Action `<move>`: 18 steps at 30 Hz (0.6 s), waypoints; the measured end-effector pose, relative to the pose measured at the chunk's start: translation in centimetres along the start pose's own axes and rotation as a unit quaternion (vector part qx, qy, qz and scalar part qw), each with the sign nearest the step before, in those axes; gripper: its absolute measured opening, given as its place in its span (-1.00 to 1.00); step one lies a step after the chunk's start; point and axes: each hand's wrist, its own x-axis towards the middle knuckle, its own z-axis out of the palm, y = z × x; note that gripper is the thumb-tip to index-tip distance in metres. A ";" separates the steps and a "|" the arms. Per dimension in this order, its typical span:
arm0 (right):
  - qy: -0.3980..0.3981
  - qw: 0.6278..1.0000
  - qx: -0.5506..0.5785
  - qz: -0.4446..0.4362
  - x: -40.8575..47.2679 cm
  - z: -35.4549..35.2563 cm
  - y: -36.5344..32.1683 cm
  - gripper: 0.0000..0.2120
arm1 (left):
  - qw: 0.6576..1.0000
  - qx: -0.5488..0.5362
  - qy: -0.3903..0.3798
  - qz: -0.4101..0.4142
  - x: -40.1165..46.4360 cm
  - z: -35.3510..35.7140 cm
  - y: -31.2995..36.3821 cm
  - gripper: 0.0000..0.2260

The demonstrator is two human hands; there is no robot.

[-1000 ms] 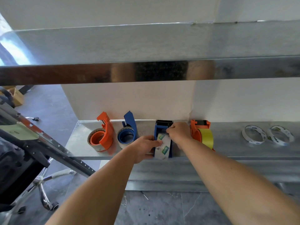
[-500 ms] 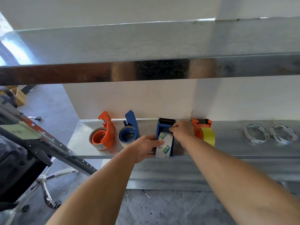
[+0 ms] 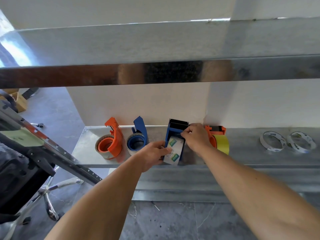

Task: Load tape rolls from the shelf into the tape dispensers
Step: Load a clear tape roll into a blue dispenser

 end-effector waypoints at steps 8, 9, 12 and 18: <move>0.012 0.997 -0.033 -0.073 -0.6 -0.2 0.2 -0.93 | 1.000 -0.002 -0.011 0.002 -0.1 -0.3 0.0 -0.87; 0.002 0.996 -0.043 -0.081 -0.5 -0.3 0.1 -0.93 | 1.000 0.000 -0.010 0.002 -0.1 -0.4 -0.1 -0.86; -0.026 0.993 -0.067 -0.096 -0.3 -0.6 0.0 -0.93 | 1.000 0.000 -0.012 0.002 -0.2 -0.6 -0.2 -0.85; -0.041 0.989 -0.079 -0.120 -0.1 -1.1 -0.4 -0.92 | 1.000 0.005 -0.016 -0.003 -1.0 -0.9 -0.1 -0.91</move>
